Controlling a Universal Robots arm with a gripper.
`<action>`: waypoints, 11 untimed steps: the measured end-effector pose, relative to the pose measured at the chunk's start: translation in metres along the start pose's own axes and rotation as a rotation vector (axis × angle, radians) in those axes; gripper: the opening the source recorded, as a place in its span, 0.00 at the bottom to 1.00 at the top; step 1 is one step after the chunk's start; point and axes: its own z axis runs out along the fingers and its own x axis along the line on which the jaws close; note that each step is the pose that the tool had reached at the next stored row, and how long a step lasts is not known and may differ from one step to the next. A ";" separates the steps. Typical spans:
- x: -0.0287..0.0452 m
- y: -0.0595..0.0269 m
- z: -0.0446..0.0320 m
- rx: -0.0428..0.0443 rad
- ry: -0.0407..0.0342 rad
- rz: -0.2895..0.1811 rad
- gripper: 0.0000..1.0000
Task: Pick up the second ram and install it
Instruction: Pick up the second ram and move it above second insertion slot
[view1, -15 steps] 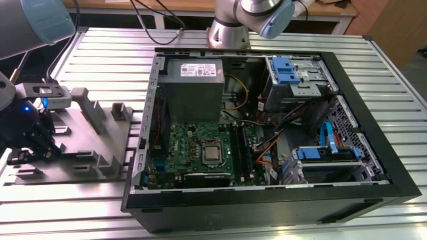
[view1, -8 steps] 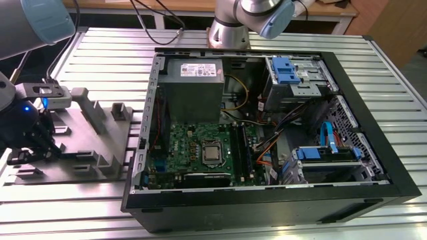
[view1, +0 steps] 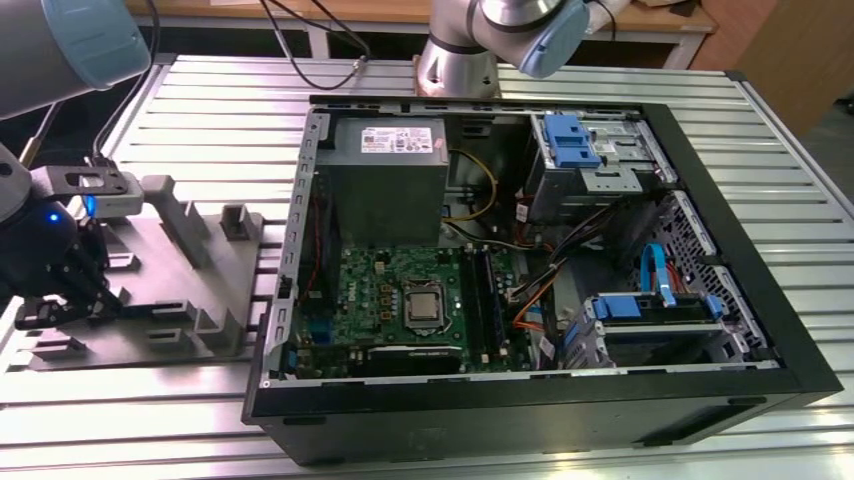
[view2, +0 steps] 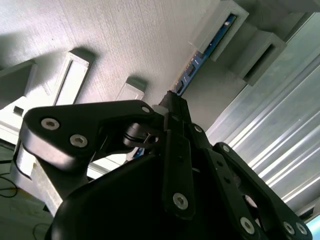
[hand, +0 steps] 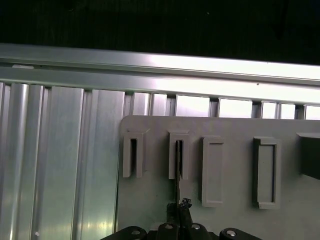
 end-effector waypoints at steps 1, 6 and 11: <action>0.0000 0.0000 0.0000 0.0000 0.0000 0.000 0.12; 0.0000 0.0000 0.0001 0.0000 0.0000 0.000 0.12; 0.0000 0.0000 0.0004 -0.0001 0.0023 0.069 0.12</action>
